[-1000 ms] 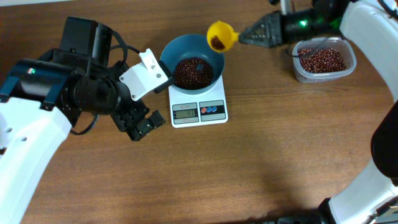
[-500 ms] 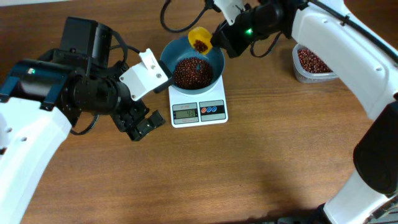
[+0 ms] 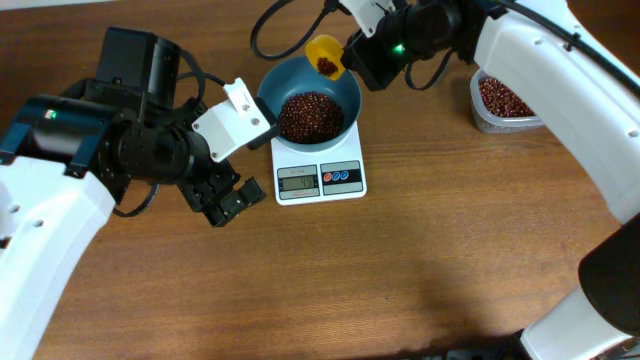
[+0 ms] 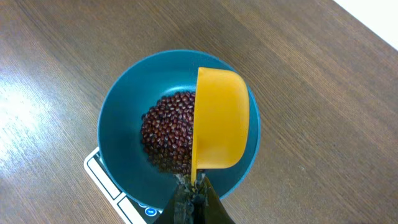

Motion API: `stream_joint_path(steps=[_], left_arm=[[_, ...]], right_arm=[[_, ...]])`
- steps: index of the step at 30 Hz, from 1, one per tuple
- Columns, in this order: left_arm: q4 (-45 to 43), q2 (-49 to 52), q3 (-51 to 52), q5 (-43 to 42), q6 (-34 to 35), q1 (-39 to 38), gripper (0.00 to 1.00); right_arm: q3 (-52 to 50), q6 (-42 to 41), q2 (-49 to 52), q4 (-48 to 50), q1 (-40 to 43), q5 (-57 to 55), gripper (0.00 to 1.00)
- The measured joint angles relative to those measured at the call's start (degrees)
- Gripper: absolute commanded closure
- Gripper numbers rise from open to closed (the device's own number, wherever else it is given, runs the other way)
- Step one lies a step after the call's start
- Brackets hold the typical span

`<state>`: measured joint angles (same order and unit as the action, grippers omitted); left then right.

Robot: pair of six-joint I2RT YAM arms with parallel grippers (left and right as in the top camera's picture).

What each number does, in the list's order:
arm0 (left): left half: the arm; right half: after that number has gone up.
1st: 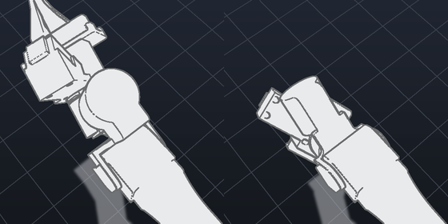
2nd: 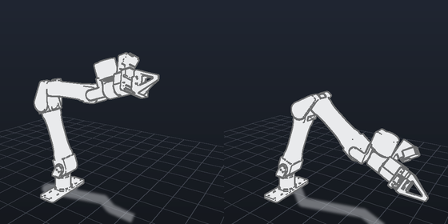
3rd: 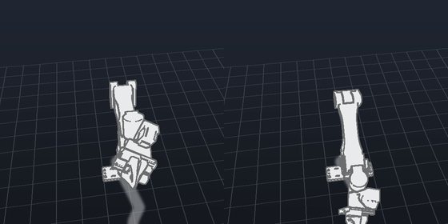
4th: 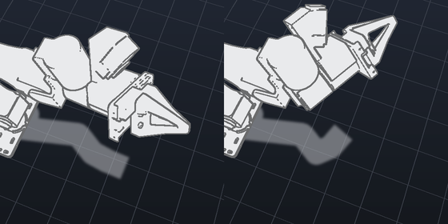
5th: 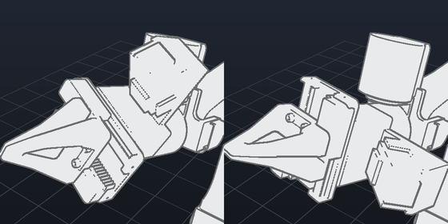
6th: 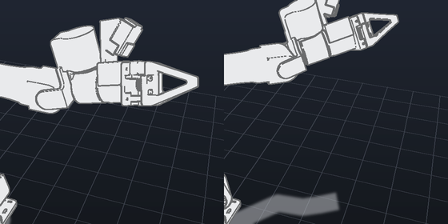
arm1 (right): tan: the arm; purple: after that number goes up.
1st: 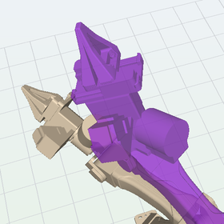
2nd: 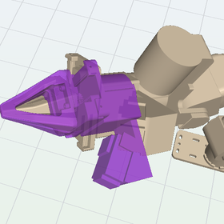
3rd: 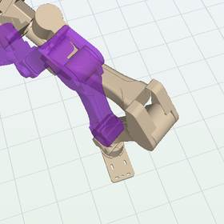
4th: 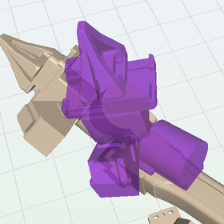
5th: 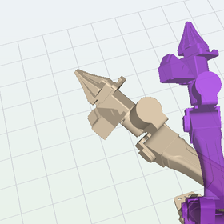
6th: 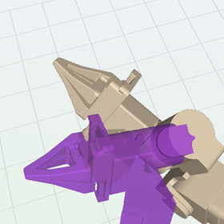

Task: Scoop item into bowl and weigh 50g on scale

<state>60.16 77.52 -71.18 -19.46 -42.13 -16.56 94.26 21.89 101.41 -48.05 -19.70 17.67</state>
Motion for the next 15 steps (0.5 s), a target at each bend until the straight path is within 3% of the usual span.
stream_joint_path(steps=[15], left_arm=[[0.0, 0.0, 0.0, 0.0, 0.0, 0.0, 0.01]], right_arm=[[0.2, 0.4, 0.0, -0.5, -2.1, -4.6, 0.96]])
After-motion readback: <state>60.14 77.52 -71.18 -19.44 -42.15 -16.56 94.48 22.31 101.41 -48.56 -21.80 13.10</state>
